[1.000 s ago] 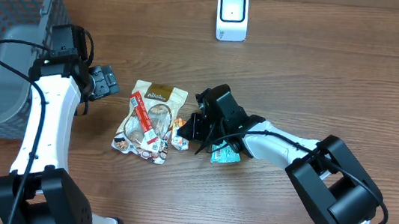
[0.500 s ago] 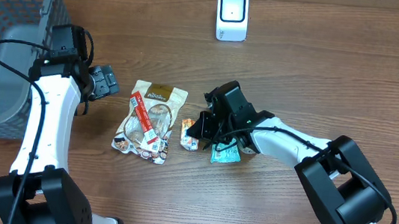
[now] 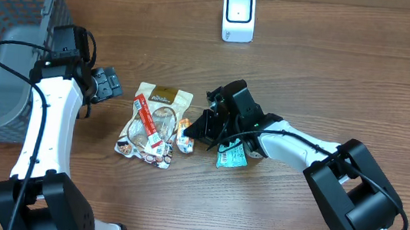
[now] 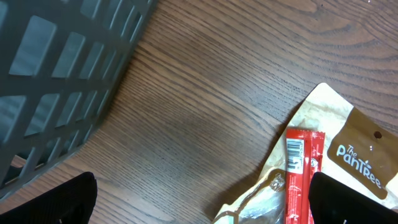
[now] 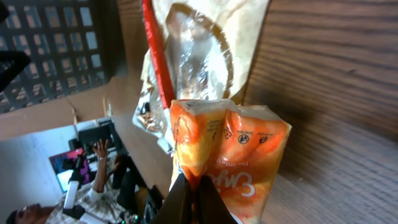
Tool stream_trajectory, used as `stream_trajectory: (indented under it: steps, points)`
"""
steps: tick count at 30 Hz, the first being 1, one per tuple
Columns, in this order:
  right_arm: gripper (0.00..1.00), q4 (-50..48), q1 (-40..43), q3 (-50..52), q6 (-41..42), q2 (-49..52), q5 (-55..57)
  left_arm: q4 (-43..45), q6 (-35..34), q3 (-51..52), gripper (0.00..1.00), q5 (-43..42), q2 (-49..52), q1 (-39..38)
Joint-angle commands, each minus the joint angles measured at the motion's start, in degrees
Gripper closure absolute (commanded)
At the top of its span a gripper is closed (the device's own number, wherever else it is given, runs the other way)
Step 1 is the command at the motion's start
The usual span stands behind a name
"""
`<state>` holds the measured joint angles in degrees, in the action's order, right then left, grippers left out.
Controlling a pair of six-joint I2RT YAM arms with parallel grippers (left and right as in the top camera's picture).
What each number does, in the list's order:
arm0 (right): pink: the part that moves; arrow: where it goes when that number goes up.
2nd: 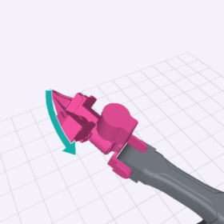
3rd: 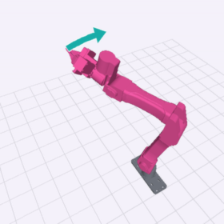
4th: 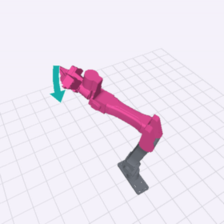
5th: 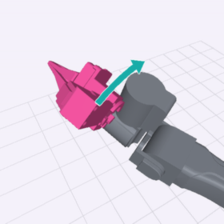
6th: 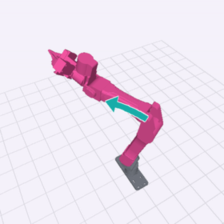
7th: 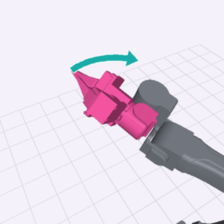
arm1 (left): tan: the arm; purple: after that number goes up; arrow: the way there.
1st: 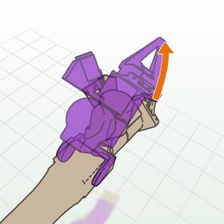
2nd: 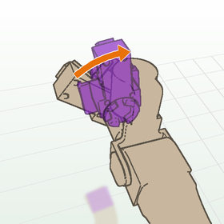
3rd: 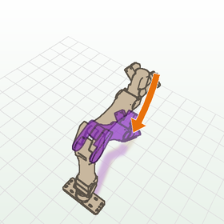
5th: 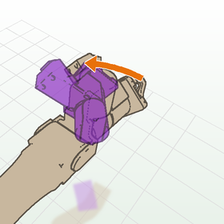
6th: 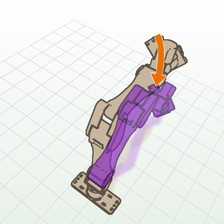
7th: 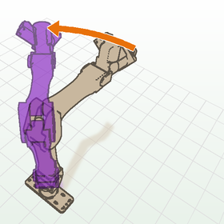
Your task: Scan the item barcode
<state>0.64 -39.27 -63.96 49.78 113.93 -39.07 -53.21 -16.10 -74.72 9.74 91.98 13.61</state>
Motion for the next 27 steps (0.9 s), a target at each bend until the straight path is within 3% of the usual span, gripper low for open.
stream_trajectory:
  steps: [1,5,19,24,27]
  points:
    - [0.97,-0.42,-0.02,1.57,0.5,-1.4,3.43,-0.09,0.66,-0.33,0.0,0.76,-0.48,-0.13]
    - [0.96,0.9,-0.02,1.7,-8.09,-1.7,3.65,-0.09,0.66,-0.33,0.0,0.76,-0.48,-0.13]
    - [0.96,8.81,-0.02,1.22,-10.25,-7.21,13.57,-0.09,0.66,-0.33,0.0,0.76,-0.48,-0.13]
    - [0.96,9.66,-0.09,1.22,-12.35,-7.21,12.59,-0.09,0.66,-0.33,0.0,0.76,-0.48,-0.13]
    - [0.96,4.13,-0.09,1.22,-11.58,-7.21,5.09,-0.09,0.66,-0.33,0.0,0.76,-0.48,-0.13]
